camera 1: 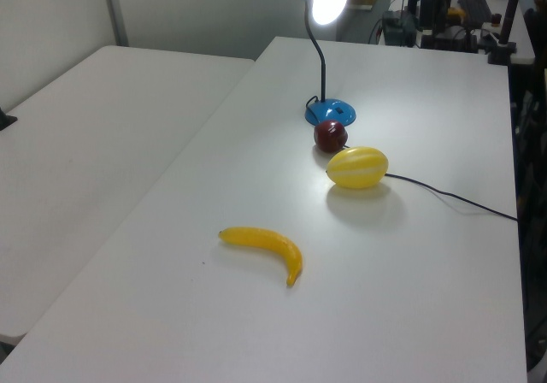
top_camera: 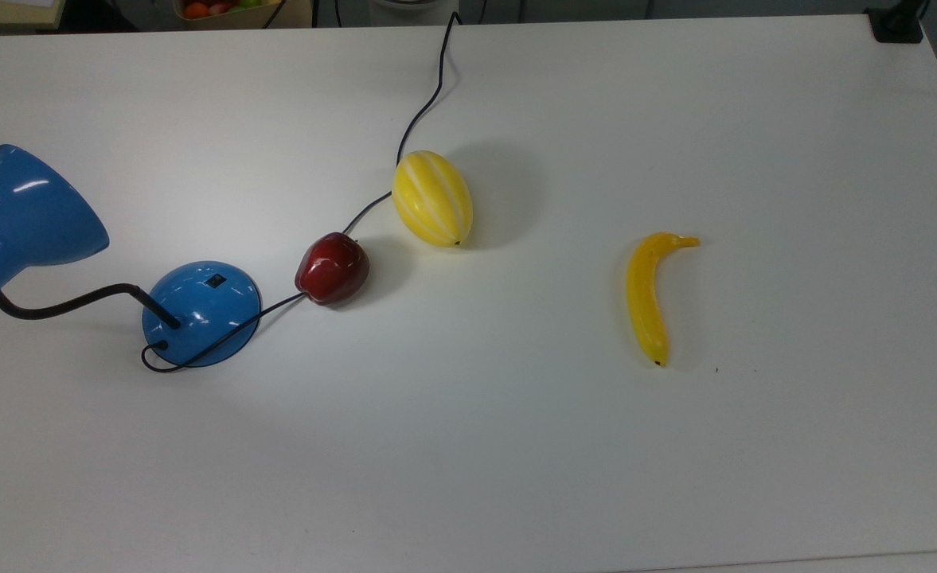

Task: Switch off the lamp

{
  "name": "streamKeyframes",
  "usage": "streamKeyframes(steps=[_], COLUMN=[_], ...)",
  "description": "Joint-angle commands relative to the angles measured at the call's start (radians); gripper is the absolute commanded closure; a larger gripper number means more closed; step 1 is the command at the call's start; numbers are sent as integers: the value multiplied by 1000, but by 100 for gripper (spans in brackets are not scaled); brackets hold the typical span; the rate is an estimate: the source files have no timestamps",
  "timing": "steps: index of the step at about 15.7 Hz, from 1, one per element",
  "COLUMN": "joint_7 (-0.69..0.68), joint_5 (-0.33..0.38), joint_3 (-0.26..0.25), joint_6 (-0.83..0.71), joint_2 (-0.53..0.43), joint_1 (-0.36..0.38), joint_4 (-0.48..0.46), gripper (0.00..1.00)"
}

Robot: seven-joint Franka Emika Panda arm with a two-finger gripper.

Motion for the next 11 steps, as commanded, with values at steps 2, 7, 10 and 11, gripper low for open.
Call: streamKeyframes(steps=[2, 7, 10, 11], joint_7=[-1, -3, -3, -4], joint_5=[12, 2, 1, -1], joint_3=[-5, -13, -13, -13], joint_6=[-30, -18, -12, -10], joint_2=[9, 23, 24, 24], joint_1=[-3, -17, -22, -22], joint_4=[20, 20, 20, 20], gripper=[0, 0, 0, 0])
